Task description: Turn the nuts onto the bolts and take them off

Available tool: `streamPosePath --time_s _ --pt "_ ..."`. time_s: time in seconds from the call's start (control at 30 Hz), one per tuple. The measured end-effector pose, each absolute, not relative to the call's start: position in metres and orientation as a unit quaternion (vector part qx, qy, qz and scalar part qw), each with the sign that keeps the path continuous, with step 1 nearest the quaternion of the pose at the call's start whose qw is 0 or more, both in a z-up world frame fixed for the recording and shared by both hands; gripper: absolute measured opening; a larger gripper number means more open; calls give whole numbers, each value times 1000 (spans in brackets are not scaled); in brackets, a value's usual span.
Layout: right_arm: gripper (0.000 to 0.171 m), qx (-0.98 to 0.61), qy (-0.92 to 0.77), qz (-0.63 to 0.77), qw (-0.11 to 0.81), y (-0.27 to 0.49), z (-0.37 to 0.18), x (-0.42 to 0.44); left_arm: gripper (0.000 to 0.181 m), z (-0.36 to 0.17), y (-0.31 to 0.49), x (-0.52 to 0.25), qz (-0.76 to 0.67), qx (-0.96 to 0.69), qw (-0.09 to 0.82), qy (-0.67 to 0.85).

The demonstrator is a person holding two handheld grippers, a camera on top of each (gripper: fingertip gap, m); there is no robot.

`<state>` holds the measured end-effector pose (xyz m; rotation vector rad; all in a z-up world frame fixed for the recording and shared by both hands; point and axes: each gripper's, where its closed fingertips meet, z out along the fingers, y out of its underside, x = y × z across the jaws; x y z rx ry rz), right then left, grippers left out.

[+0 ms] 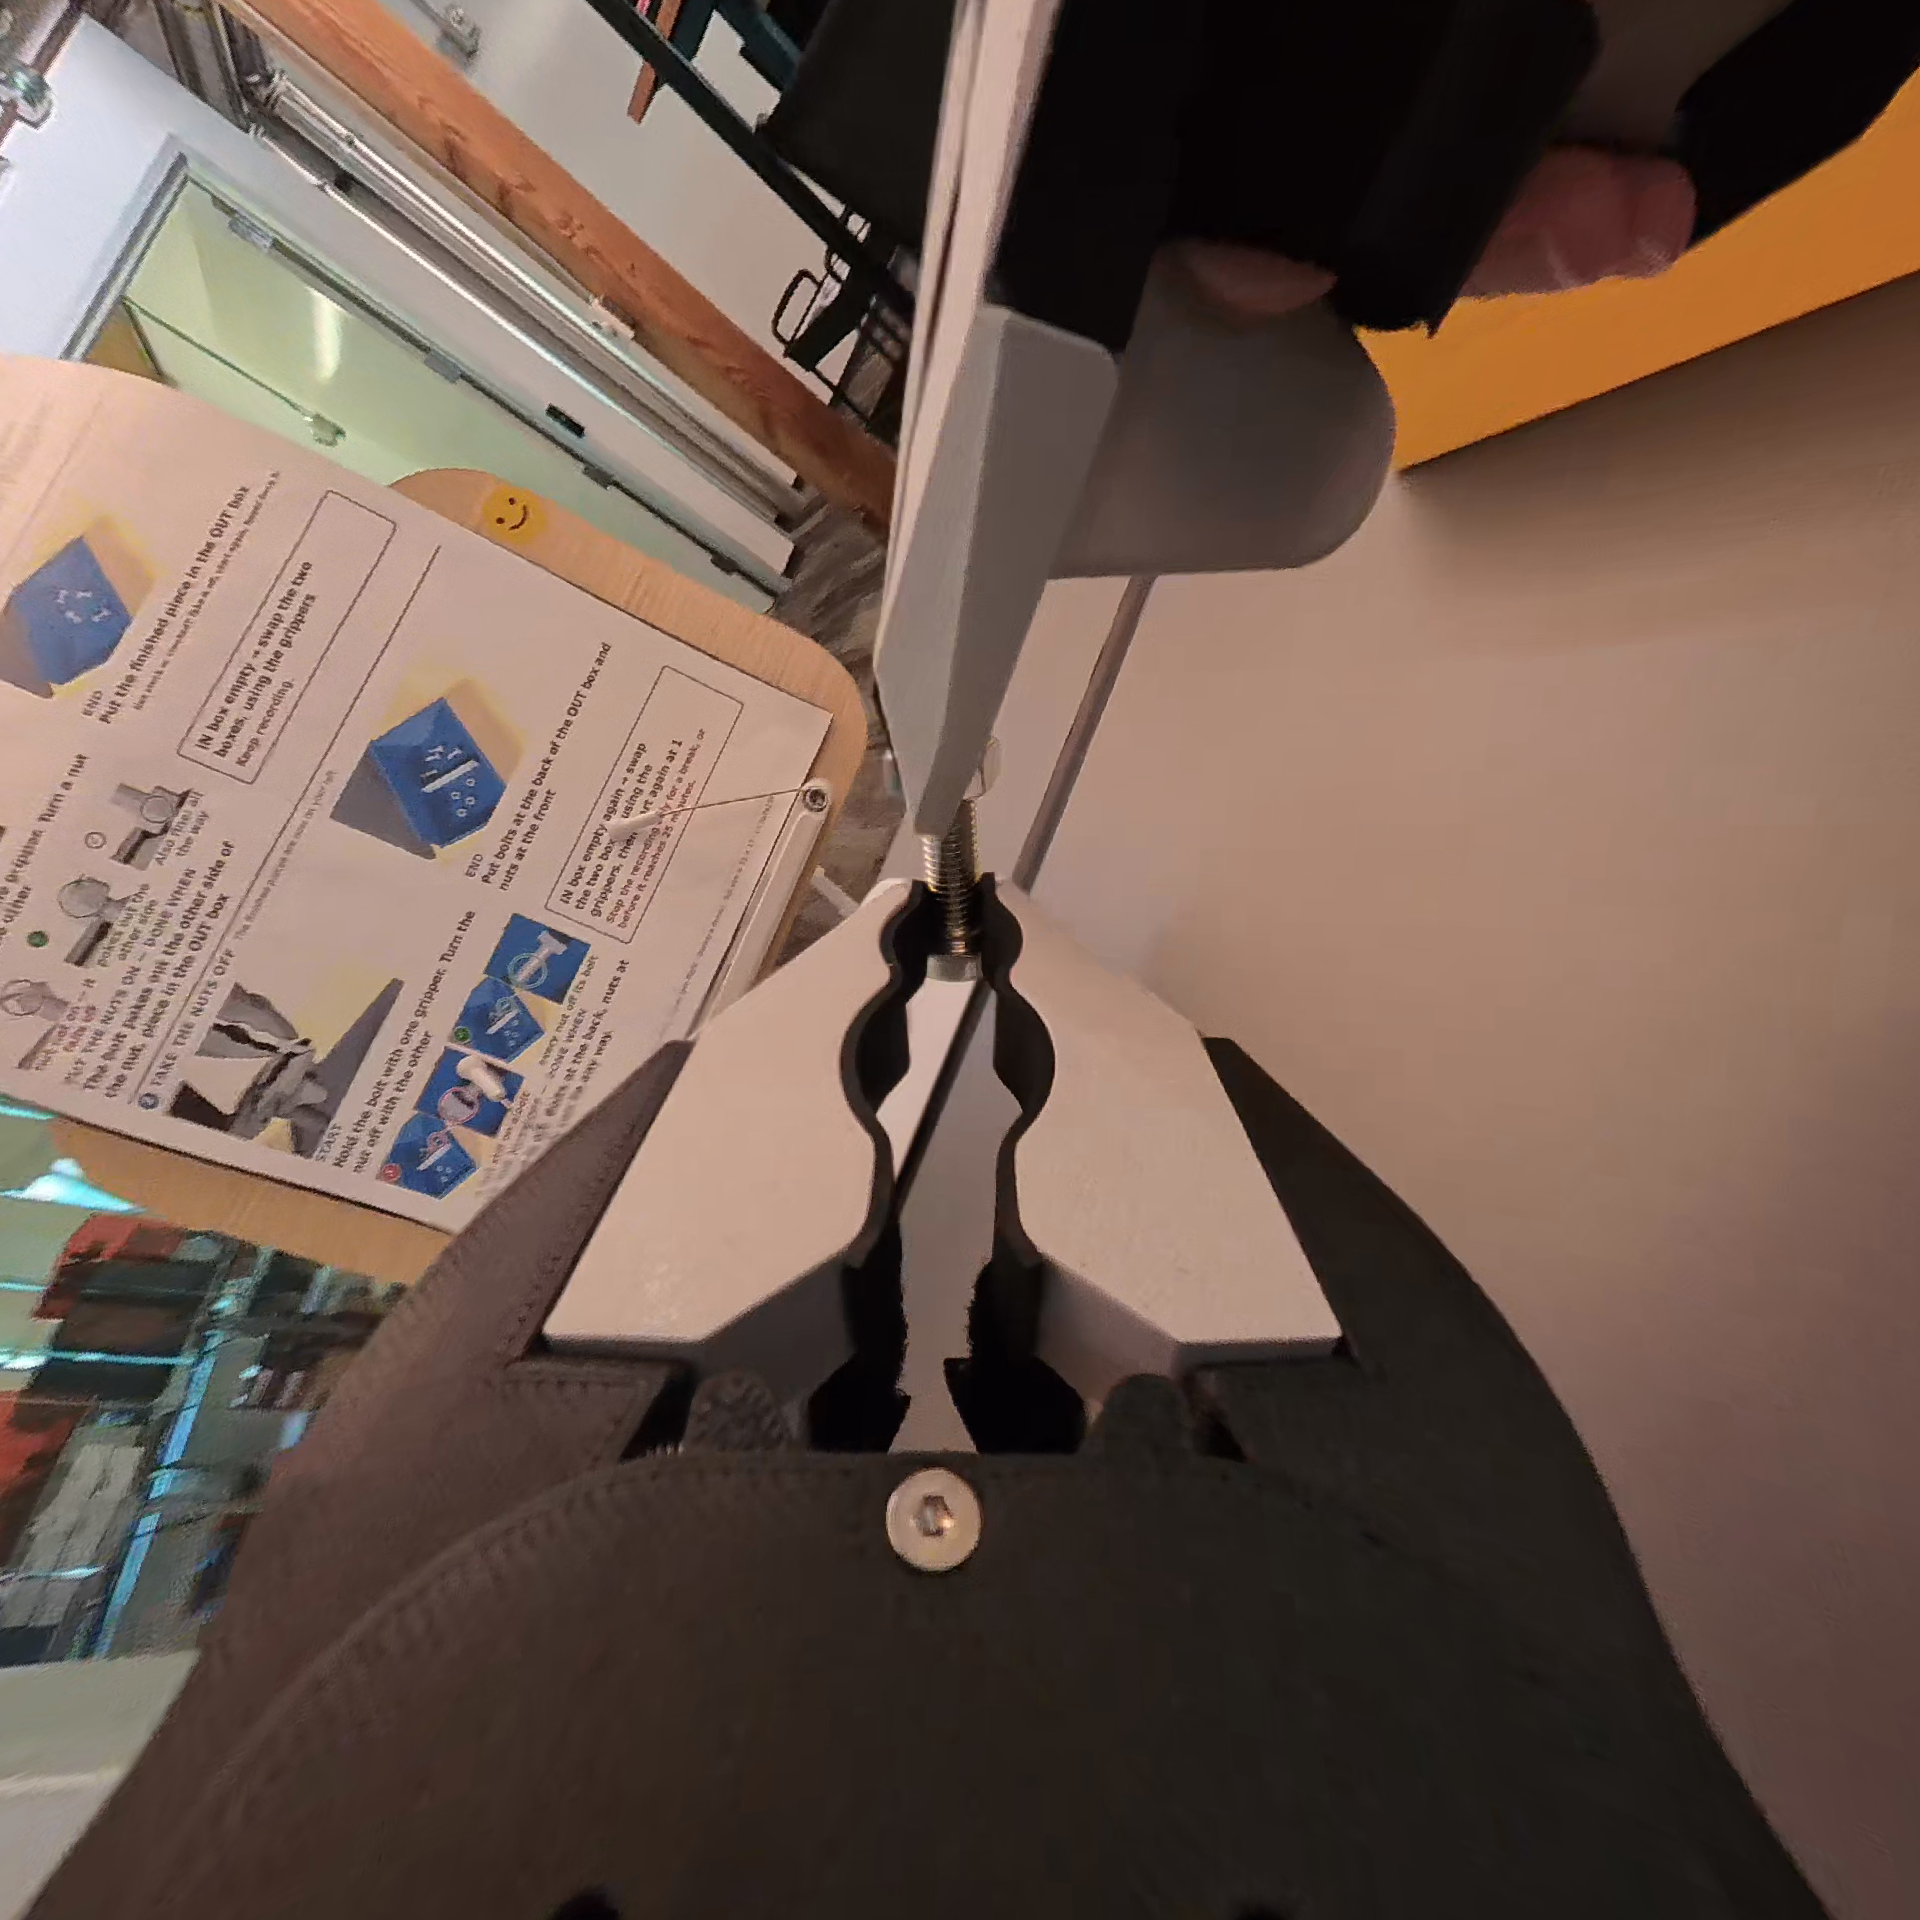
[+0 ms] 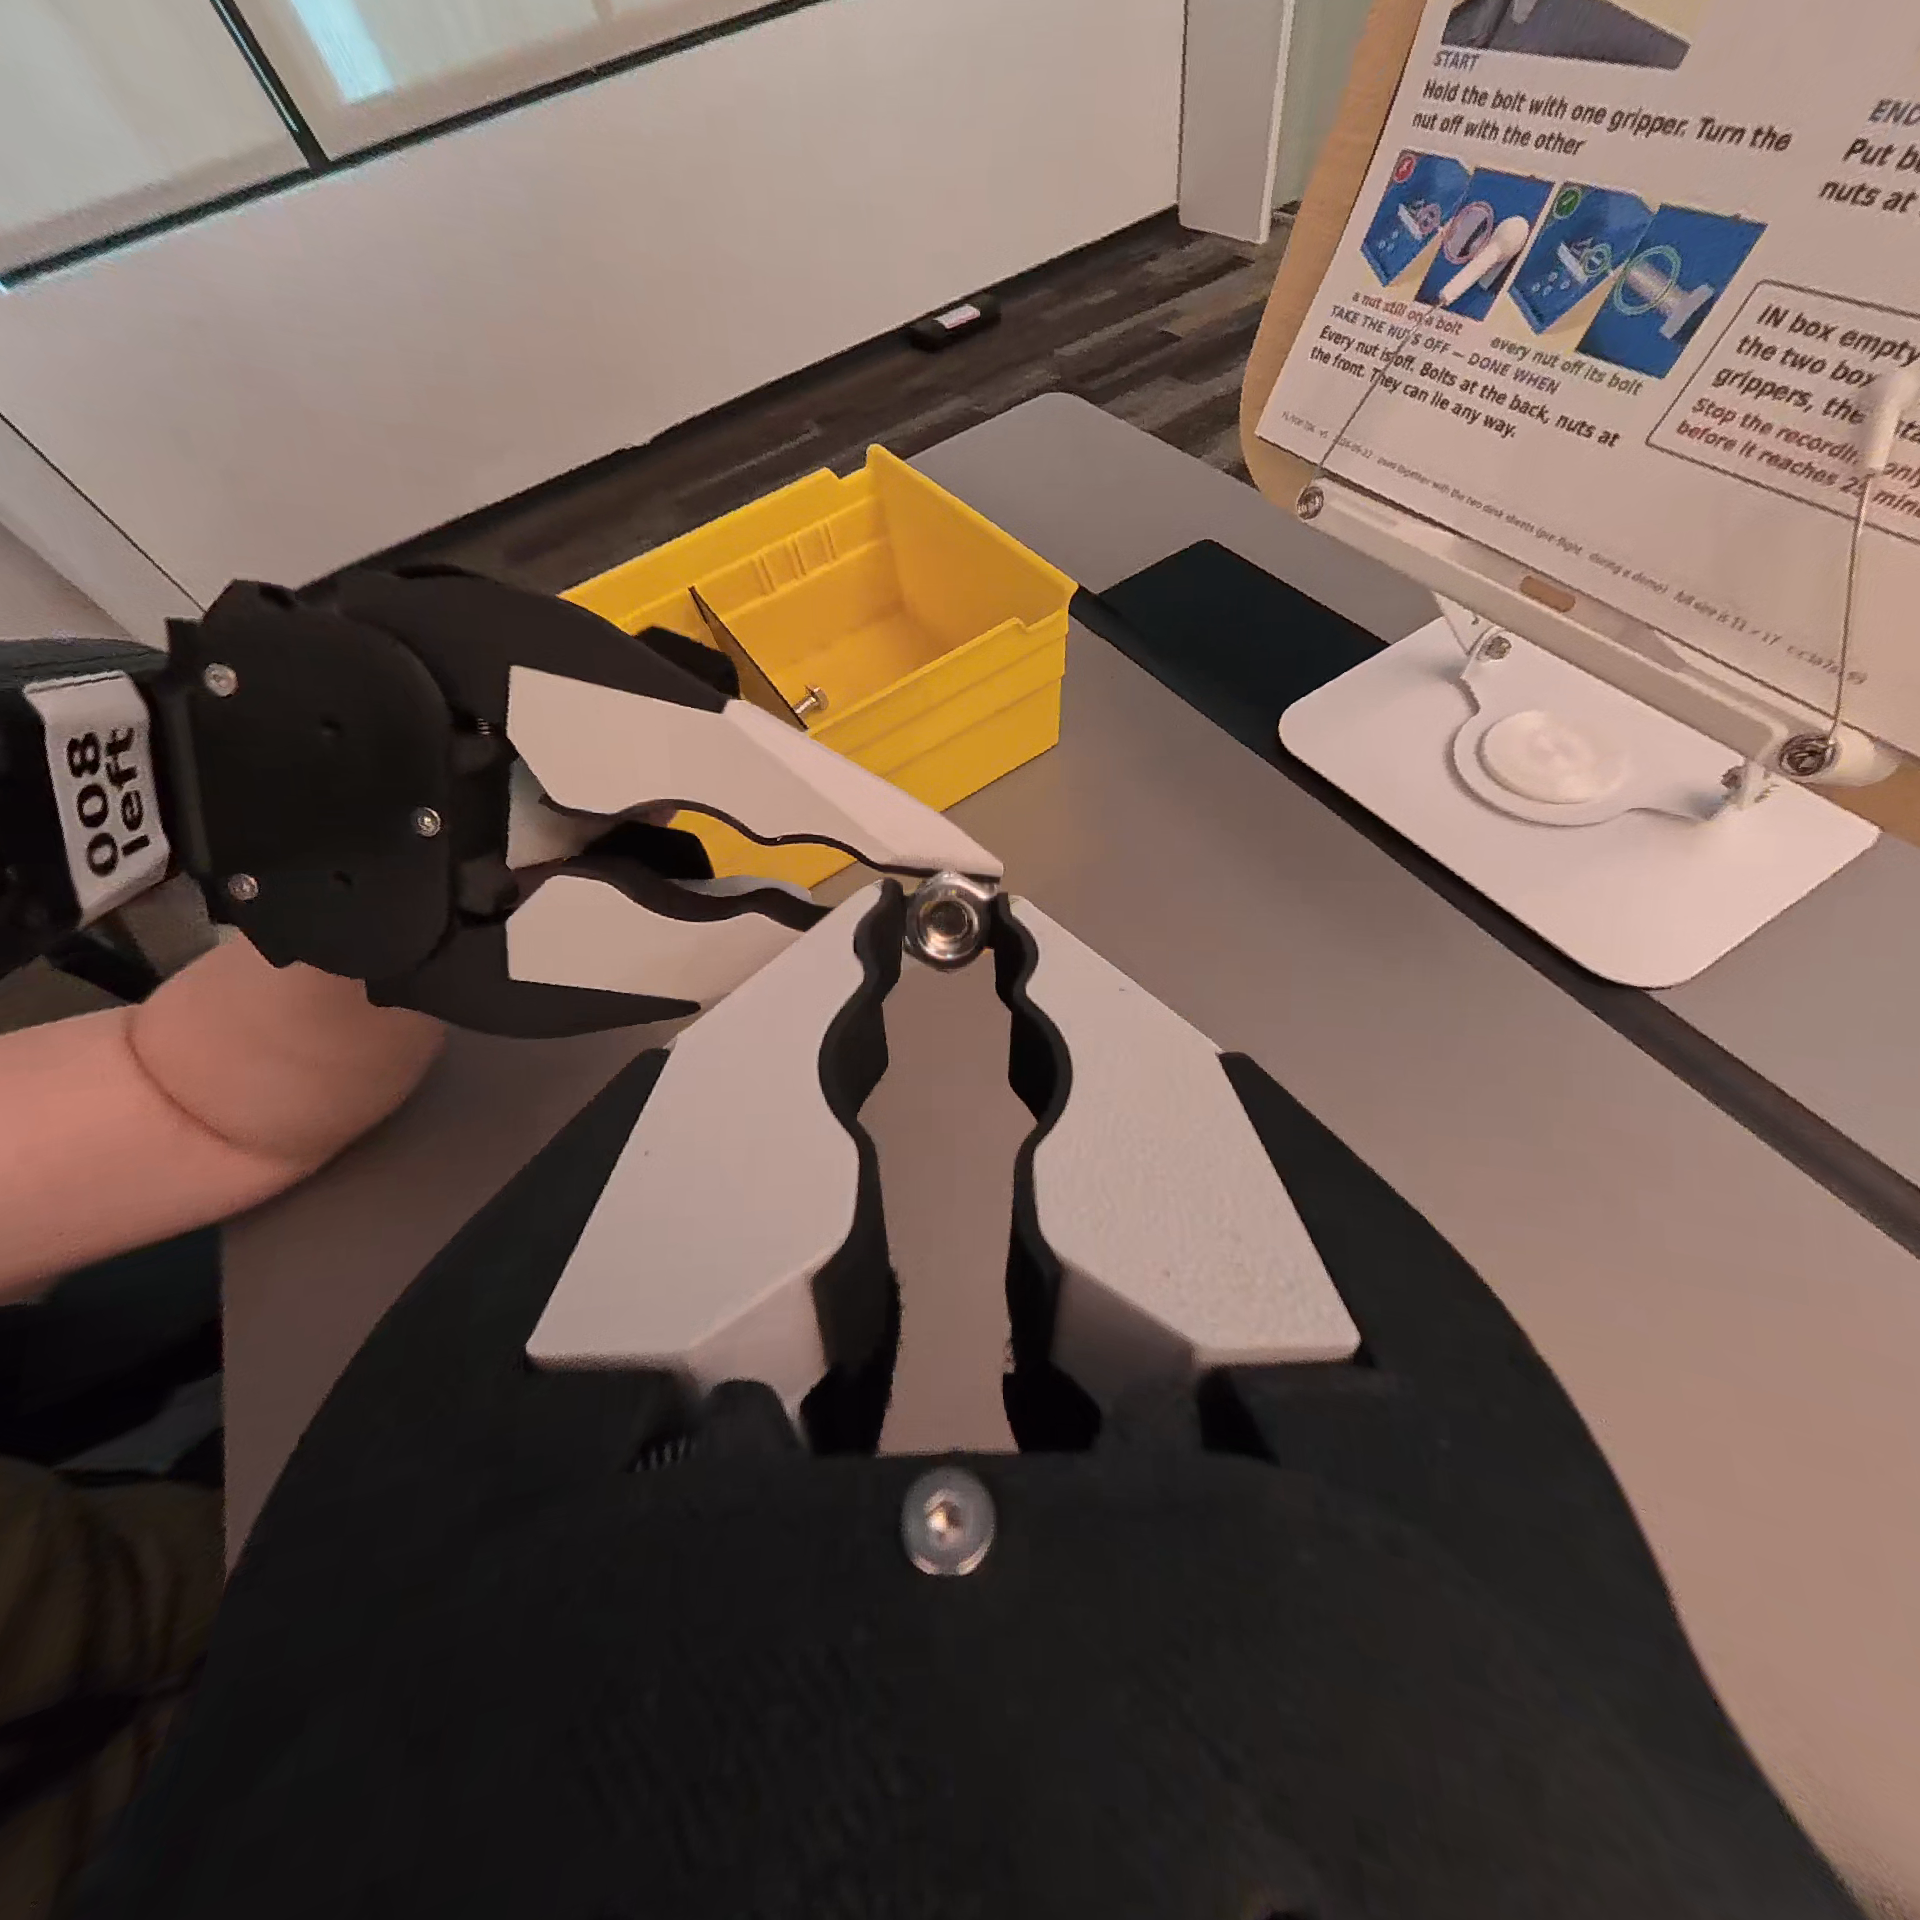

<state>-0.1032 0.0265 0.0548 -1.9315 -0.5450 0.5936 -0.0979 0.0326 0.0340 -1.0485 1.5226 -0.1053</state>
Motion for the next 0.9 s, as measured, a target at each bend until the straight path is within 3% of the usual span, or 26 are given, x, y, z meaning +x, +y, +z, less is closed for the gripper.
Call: streamPosePath --time_s 0.1,0.53,0.67,0.9 --pt "18 -792 -233 257 503 26 56 -106 6 36 28 -96 -96 -465 593 650" --pt "63 -632 -333 277 643 8 111 -112 7 67 15 -105 -404 -520 504 559" --pt "62 -598 -339 312 656 5 115 -122 7 81 8 -110 -473 -510 481 533" --pt "62 -595 -372 306 644 -5 110 -138 7 83 9 -112 -473 -511 485 530"
